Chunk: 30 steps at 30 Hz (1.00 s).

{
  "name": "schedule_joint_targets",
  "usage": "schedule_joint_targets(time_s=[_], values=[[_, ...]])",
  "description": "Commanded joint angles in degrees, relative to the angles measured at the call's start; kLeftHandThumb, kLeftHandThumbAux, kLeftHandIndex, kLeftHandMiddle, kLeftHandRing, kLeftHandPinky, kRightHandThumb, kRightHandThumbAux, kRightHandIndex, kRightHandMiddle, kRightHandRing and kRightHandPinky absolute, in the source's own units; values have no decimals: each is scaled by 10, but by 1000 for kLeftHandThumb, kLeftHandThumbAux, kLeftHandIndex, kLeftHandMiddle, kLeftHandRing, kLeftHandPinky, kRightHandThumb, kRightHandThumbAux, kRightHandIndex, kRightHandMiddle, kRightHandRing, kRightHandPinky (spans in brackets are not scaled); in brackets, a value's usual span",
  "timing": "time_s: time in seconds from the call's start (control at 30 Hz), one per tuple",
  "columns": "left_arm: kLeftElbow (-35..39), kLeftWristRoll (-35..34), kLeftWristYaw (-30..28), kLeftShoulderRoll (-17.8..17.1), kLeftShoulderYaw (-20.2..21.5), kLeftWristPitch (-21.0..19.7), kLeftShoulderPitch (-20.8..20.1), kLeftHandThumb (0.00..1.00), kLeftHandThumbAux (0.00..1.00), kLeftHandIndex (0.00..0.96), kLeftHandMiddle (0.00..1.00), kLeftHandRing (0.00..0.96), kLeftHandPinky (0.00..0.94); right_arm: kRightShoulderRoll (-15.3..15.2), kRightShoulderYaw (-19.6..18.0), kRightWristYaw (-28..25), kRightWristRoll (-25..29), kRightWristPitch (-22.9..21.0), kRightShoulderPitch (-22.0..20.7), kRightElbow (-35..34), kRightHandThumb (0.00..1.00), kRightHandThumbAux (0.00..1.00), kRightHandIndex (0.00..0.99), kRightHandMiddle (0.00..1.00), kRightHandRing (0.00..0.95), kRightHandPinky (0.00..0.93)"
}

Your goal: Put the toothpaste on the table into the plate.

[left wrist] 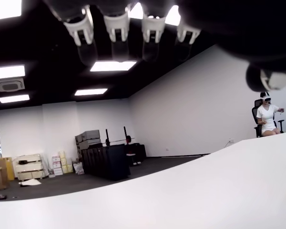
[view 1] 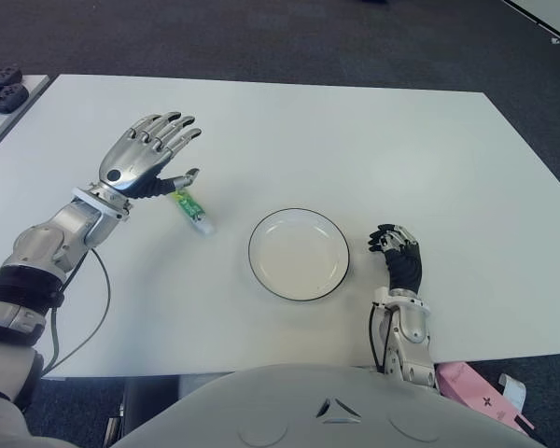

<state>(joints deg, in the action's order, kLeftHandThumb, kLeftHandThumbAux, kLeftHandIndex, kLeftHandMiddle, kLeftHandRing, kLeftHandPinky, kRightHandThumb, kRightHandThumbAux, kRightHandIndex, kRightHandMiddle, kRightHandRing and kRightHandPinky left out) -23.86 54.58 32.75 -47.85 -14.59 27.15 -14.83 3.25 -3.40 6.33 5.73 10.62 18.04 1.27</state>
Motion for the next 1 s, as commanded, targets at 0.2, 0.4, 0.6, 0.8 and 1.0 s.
schedule_joint_targets(time_s=[0.2,0.4,0.6,0.8,1.0], values=[[-1,9,-3,-23,-2,5,-9,477,138,0,0,0,0,13,3,1,0,-24,4,14,705,721,433,564,551,538],[-72,65,16,-51,-42,18,-59,456,128,0,0,0,0,17,2,4,1,-21,4,14,705,721,432,560,546,530],[-117,115,42,-62,-91,20,-91,422,111,0,0,0,0,16,2,5,-1,-18,4,16,705,722,432,562,545,531],[-149,162,56,-71,-144,23,-123,430,71,0,0,0,0,15,4,7,-4,-16,4,17,705,722,432,567,546,529],[-166,187,28,-72,-185,29,-147,467,83,0,0,0,0,17,4,7,-1,-21,6,14,705,722,432,564,547,535]])
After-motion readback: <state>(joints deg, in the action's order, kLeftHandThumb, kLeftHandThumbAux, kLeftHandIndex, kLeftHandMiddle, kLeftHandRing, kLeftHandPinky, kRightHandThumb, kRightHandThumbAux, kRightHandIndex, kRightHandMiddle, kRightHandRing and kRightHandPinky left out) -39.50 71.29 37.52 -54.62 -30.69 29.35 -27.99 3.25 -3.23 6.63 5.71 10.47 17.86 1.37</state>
